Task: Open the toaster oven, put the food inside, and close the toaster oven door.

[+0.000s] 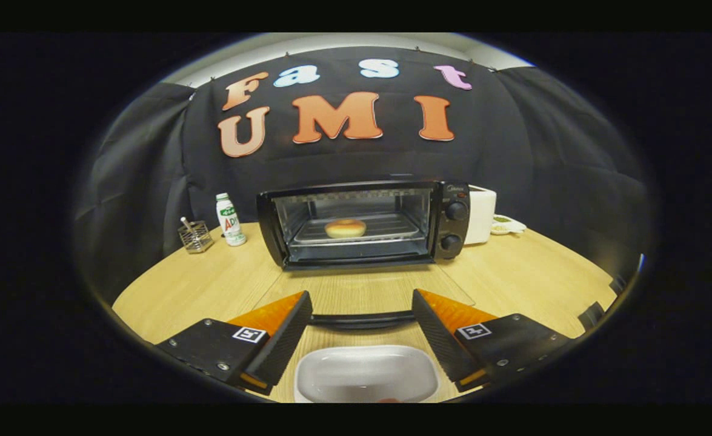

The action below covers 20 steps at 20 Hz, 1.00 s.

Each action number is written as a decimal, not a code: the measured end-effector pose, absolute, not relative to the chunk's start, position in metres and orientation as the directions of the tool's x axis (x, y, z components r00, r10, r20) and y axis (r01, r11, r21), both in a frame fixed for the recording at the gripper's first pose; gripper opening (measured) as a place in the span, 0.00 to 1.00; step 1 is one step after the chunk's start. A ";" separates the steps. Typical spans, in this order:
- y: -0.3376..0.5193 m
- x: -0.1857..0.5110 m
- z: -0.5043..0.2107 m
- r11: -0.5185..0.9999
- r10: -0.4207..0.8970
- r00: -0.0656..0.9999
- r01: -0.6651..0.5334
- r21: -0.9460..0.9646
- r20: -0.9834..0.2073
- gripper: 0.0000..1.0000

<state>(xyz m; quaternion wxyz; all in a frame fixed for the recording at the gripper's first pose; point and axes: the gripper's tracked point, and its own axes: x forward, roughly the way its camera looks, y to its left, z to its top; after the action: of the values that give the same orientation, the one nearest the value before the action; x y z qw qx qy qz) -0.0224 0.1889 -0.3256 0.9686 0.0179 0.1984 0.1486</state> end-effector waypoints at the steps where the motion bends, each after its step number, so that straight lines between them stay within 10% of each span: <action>1: 0.189 -0.026 -0.333 0.955 0.294 0.871 -0.284 0.086 -0.395 0.99; 20: 0.193 -0.015 -0.376 0.959 0.270 0.827 -0.276 0.063 -0.492 0.99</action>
<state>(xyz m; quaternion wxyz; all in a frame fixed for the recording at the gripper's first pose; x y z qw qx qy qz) -0.0150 0.1926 -0.3764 0.9558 -0.0055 0.2568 0.1428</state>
